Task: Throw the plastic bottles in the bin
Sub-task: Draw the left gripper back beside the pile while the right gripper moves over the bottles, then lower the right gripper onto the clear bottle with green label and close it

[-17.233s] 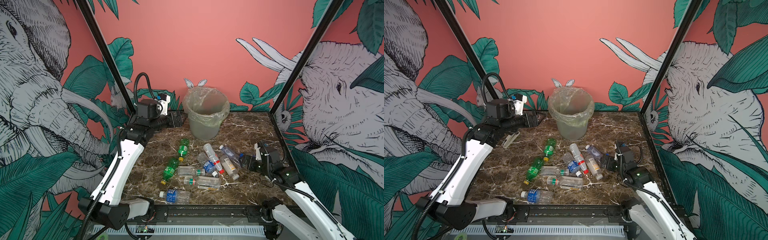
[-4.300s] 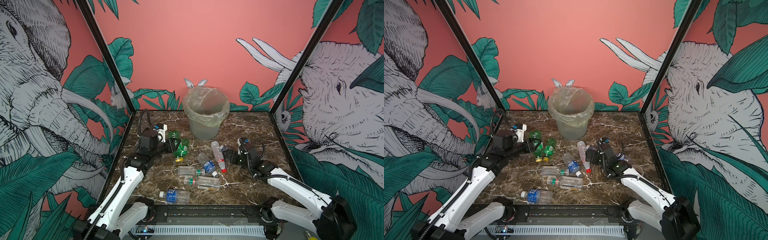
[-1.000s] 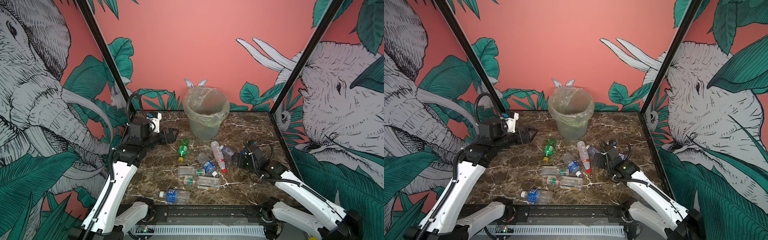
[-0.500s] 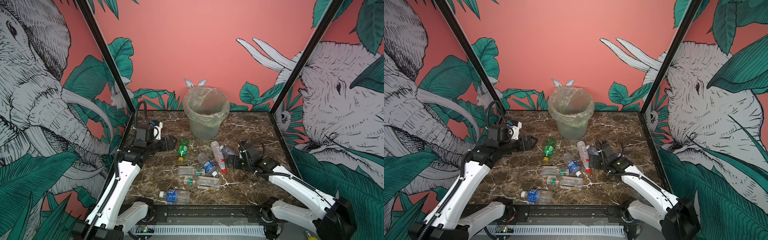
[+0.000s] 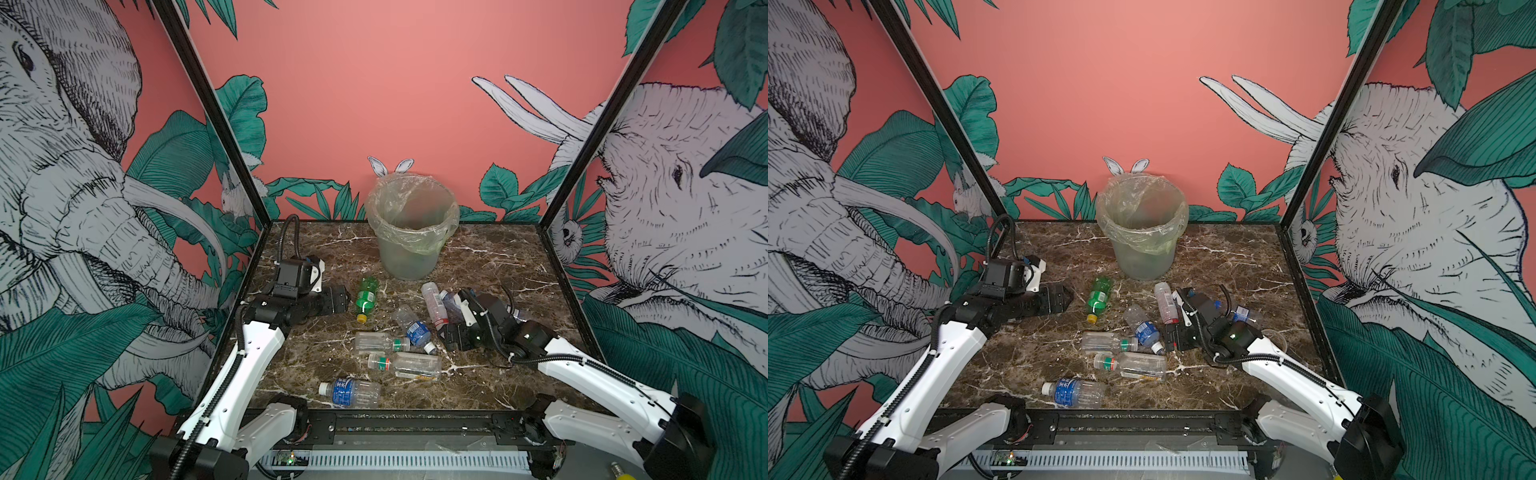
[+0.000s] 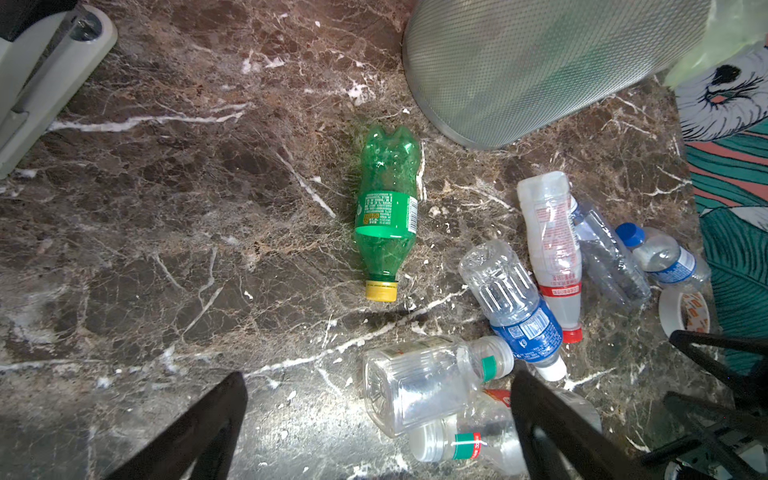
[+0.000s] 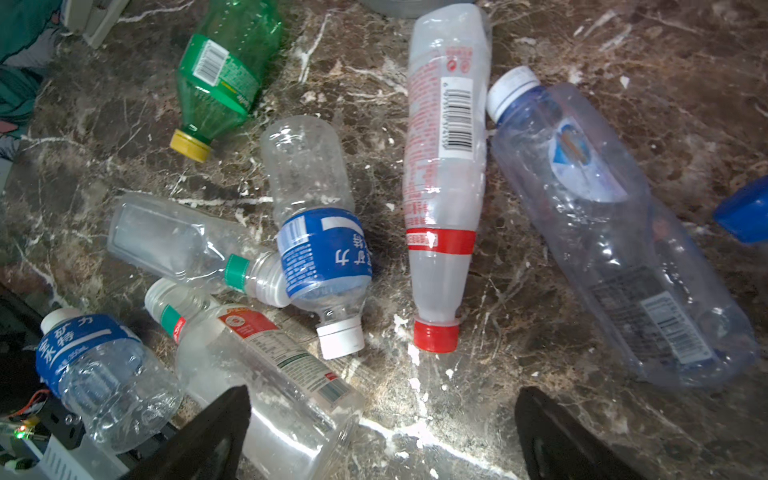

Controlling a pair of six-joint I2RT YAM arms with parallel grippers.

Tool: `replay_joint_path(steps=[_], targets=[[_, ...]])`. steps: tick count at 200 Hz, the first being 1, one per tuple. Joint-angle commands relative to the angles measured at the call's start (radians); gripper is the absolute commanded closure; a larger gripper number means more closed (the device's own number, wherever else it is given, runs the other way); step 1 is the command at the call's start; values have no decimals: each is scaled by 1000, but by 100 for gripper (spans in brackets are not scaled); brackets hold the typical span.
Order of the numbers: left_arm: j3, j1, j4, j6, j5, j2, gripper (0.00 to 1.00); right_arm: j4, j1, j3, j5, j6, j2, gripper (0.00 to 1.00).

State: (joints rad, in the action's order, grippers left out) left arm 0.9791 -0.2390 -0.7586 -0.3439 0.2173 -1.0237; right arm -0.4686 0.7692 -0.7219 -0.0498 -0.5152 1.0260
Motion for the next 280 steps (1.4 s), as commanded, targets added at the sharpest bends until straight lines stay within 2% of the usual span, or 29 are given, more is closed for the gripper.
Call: replay_joint_path(steps=[1, 33, 77, 166, 199, 264, 280], targets=[[-15, 6, -19, -7, 4, 1, 1, -16, 57, -3, 72, 52, -23, 1], [-40, 7, -20, -19, -22, 20, 1, -21, 138, -11, 149, 102, -31, 1], [-95, 10, 3, -64, -37, 61, 1, -36, 177, -37, 139, 155, 21, 1], [-110, 12, -30, -53, -68, 73, 1, -75, 288, -140, 116, 236, 165, 1], [-112, 19, -16, -74, -27, 68, 1, -69, 310, -151, 107, 264, 207, 1], [-121, 22, -21, -75, -43, 68, 1, -27, 340, -125, 93, 283, 249, 1], [-129, 22, -21, -75, -45, 70, 1, -22, 343, -125, 102, 256, 267, 1]])
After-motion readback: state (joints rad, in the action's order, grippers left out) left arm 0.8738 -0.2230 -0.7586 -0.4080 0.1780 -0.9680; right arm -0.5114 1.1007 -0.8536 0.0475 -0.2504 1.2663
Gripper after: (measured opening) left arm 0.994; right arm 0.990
